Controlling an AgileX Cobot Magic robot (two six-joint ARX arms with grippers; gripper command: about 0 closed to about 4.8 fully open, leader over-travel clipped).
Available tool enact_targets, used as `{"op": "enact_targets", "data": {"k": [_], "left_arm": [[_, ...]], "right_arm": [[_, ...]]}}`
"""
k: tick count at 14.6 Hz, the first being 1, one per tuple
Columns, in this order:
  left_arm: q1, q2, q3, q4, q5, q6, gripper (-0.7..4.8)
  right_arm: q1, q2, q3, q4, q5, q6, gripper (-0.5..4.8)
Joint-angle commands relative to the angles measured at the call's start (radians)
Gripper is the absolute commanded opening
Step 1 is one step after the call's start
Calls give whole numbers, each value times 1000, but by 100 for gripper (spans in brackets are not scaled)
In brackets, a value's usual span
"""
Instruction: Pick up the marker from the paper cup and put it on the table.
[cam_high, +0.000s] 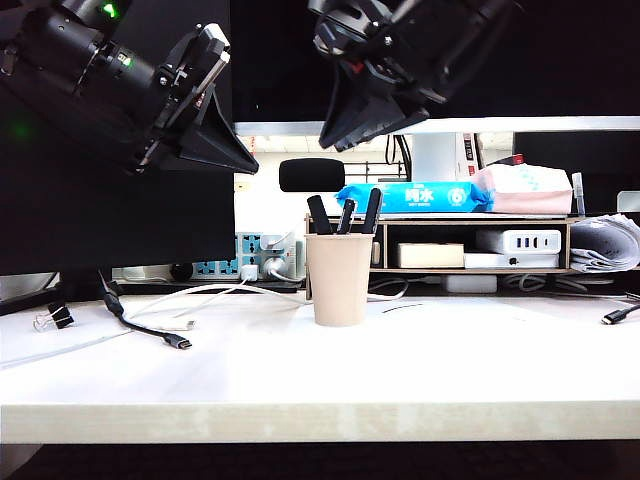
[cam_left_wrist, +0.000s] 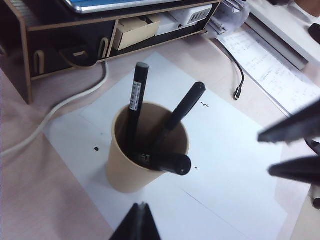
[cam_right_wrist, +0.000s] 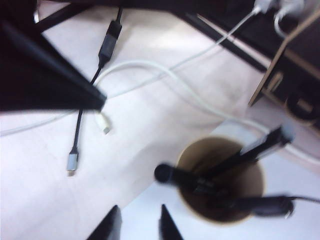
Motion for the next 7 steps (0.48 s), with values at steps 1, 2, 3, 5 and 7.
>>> {"op": "enact_targets", "data": {"k": [1,2,3,5,7], "left_arm": [[-2,-2,3,4,6,-1,-5],[-2,-2,3,0,6,-1,-5],[-2,-2,3,0,6,-1,-5],[-2,-2,3,1,6,-1,-5],[-2,-2,3,1,11,-3,-5]], "right_arm": [[1,45,50,-86,9,-49,128],[1,53,50,-84,9,-49,145],[1,56,50,-85,10,-49,176],[1,58,50,-79,13,-58,212],[2,76,50,-37,16,-85,212]]}}
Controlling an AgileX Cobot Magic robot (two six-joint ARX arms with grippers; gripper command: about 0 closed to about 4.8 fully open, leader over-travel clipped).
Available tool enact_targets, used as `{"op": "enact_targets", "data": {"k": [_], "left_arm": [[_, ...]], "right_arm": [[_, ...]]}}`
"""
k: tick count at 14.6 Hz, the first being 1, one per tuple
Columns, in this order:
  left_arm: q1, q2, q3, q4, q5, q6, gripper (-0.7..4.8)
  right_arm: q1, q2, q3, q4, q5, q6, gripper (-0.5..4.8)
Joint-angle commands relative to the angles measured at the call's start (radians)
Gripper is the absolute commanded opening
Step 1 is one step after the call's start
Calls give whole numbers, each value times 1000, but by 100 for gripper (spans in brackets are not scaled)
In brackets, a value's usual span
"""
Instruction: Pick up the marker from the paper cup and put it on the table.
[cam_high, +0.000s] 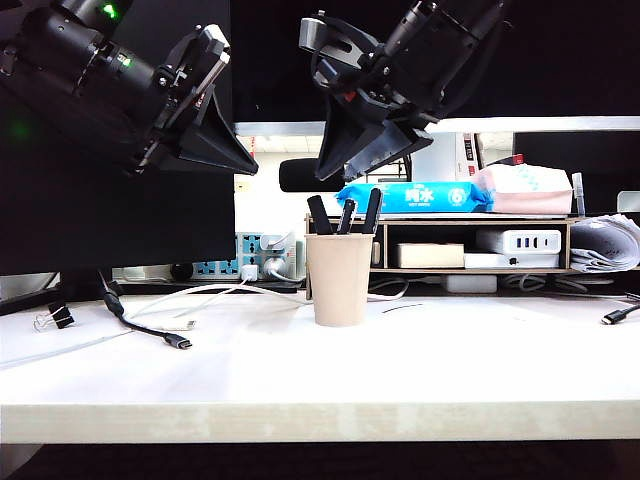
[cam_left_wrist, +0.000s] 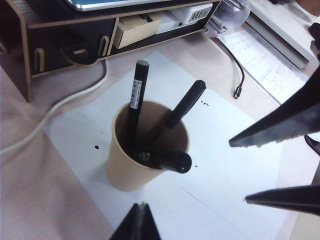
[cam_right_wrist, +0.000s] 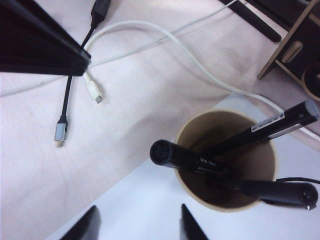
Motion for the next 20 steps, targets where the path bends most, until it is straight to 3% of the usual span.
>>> {"op": "enact_targets", "data": {"k": [1,7,10,12,20], "left_arm": [[-2,-2,3,7,24,-3,-5],[-2,-2,3,9,31,-3,-5],[-2,-2,3,9,32,-3,-5],[-2,-2,3,14,32,-3,-5],[-2,-2,3,21,32,-3,-5]], "right_arm": [[3,27,7,71,30,-65,212],[7,74,7,164,92,-97,212],[8,76,6,188,91,-97,213],[10,77,6,180,90,-96,248],[24,104,6,182,67,-96,248]]}}
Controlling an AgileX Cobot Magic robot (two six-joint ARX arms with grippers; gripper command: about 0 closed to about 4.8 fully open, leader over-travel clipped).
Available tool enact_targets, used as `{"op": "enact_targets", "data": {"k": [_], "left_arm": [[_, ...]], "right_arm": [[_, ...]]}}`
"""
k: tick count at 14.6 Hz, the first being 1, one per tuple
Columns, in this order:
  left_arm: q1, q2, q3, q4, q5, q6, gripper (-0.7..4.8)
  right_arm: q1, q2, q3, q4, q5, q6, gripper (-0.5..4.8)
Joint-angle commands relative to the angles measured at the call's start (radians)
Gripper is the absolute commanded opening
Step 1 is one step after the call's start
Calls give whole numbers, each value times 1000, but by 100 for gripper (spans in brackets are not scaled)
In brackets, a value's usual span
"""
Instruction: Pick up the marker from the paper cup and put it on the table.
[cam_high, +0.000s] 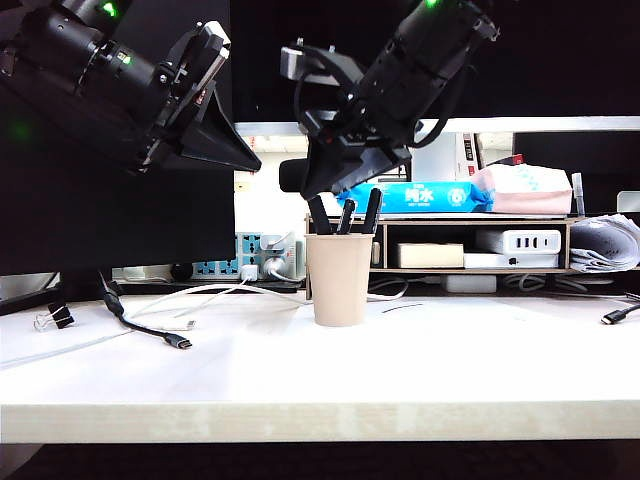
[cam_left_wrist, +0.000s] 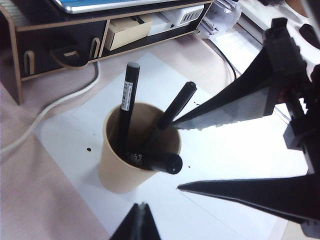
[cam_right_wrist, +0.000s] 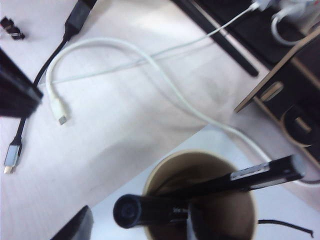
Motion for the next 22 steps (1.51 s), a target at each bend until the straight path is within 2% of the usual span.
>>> {"op": "enact_targets", "data": {"k": [1,7,10,11,13,14,18,19,22], "left_arm": [[-2,-2,3,13,7,-1,-5],[-2,-2,3,-5,7,0,-5],[-2,-2,3,-5,7,0,-5],[-2,-2,3,-5,7,0,-5],[-2,-2,3,-5,7,0,-5],[-2,-2,3,-5,7,0,-5],[-2,-2,3,-3,7,0,-5],[-2,-2,3,-2,7,0,-5],[-2,-2,3,-2,7,0,-5]], "right_arm": [[14,12,2,20,0,0,248],[26,24,2,56,76,0,230],[26,24,2,56,82,3,186],[26,24,2,56,82,3,137],[25,24,2,56,82,3,133],[25,24,2,56,82,3,106],[25,24,2,58,82,3,67],[25,24,2,60,82,3,34],[25,23,2,68,82,3,13]]}}
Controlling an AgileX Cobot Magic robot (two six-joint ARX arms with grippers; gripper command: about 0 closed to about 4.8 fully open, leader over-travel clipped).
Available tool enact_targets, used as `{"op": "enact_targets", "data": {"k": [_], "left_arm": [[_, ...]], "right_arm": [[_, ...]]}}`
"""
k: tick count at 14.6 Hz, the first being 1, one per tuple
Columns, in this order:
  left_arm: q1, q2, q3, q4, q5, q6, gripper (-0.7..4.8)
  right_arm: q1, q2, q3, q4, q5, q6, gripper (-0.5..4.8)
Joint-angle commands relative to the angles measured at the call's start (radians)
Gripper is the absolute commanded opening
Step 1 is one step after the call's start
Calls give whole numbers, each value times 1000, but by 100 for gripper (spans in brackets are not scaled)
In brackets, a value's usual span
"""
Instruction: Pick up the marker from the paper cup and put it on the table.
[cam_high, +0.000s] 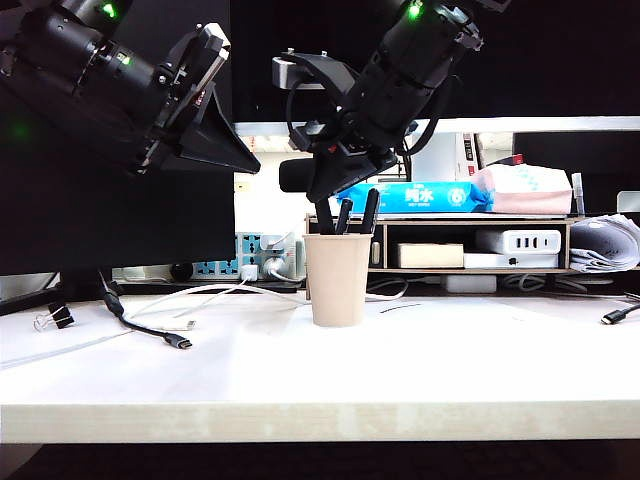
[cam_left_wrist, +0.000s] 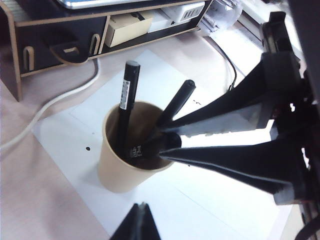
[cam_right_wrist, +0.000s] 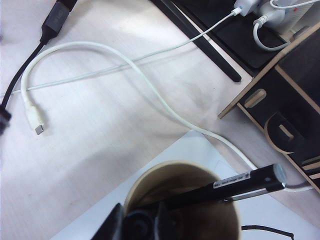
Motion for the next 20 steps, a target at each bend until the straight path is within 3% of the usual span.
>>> {"op": "enact_targets", "data": {"k": [1,20], "left_arm": [[-2,-2,3,8,7,0,-5],[-2,-2,3,7,7,0,-5]], "right_arm": [[3,-4,1,11,-4,5,8],[3,-263,2,108,26,35,8]]}}
